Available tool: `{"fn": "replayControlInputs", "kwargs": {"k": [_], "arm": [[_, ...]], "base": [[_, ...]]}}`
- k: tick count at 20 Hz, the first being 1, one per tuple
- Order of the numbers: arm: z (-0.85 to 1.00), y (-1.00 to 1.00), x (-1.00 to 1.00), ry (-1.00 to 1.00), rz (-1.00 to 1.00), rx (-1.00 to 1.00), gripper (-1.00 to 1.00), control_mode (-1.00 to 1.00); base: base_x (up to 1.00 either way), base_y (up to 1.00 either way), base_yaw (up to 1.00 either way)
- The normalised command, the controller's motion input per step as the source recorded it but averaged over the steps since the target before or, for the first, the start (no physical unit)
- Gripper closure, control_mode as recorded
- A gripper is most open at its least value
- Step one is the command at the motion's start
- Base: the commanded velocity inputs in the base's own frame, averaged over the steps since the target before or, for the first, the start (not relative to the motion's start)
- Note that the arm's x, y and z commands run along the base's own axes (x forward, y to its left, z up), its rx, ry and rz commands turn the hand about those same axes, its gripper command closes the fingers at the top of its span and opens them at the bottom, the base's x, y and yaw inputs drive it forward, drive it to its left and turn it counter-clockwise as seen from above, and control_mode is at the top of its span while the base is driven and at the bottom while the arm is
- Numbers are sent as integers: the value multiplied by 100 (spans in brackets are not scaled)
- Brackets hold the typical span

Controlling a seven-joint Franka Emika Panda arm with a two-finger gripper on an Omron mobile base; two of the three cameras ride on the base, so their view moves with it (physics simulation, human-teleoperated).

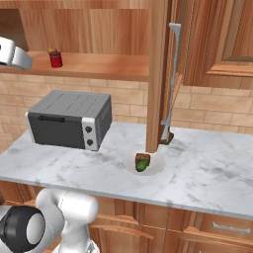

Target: Pick the avocado and bread from the counter and place them on the plate. Then pick the jam from the cabinet and place it next to the plate. Lastly close the cabinet door.

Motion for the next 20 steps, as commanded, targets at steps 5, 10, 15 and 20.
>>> {"fn": "replayControlInputs", "kwargs": {"k": [5,10,15,20], "arm": [[-4,0,18,0,0,0,-100,-100],[-3,0,17,0,0,0,-100,-100],[-7,0,18,0,0,0,-100,-100],[-8,0,17,0,0,0,-100,-100]], "base": [[0,0,0],[0,0,0],[0,0,0],[0,0,0]]}}
